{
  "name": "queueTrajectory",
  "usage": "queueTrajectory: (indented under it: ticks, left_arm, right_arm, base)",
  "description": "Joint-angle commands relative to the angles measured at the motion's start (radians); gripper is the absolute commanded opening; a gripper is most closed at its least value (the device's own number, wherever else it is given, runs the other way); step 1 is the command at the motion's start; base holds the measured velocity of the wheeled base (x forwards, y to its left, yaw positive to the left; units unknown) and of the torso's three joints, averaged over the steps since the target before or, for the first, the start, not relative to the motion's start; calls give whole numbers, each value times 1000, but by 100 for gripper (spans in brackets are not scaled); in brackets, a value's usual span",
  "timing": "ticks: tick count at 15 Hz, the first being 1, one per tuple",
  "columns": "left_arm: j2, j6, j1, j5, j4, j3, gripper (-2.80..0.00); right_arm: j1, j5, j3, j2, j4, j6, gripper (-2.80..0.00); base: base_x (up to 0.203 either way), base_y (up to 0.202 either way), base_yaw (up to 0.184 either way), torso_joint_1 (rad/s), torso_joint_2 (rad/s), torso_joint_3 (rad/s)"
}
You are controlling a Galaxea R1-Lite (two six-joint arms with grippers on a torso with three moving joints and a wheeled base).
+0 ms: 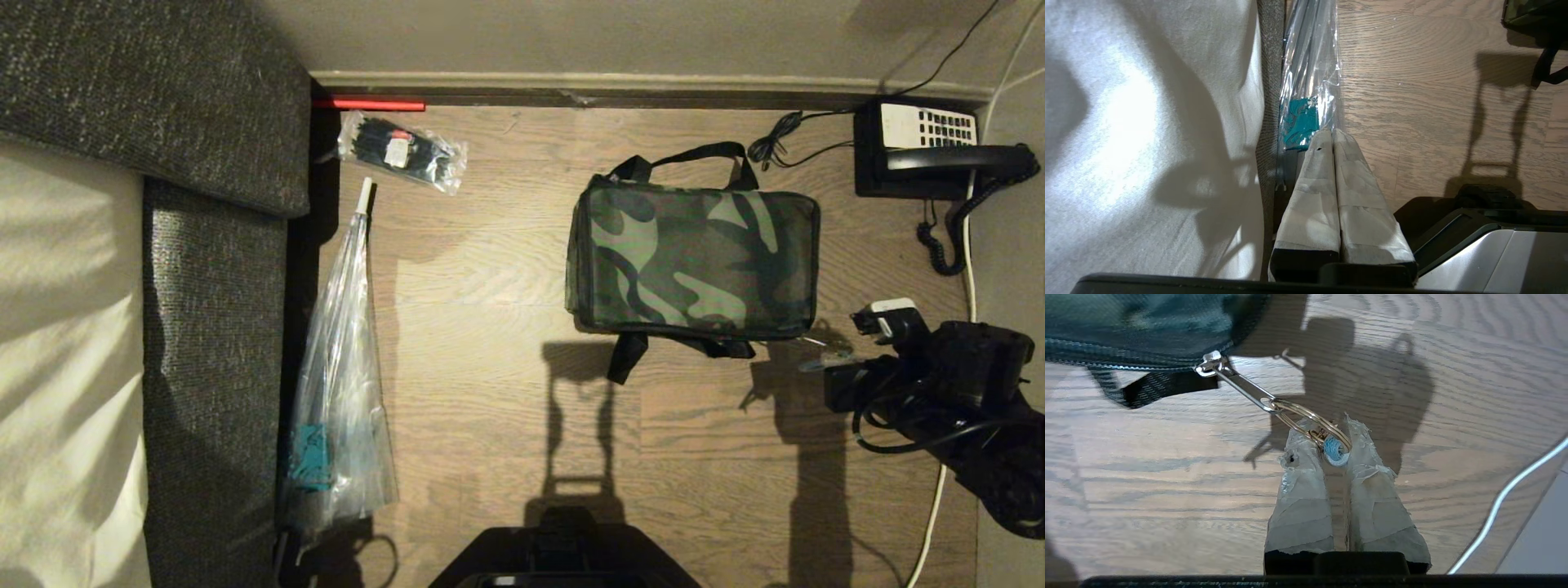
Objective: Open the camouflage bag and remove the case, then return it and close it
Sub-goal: Open the top of the storage box
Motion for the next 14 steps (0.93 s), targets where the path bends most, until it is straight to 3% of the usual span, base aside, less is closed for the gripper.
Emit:
queueTrajectory:
  ticks: [1, 14]
  left_arm:
    - [0, 0, 0, 0, 0, 2, -280]
    - [0, 0, 0, 0, 0, 2, -280]
  right_arm:
    - [-12, -1, -3, -2, -9, -1, -280]
    - [-70, 33, -37, -7, -9, -21, -280]
  base:
    - [0, 0, 0, 0, 0, 0]
    - [0, 0, 0, 0, 0, 0]
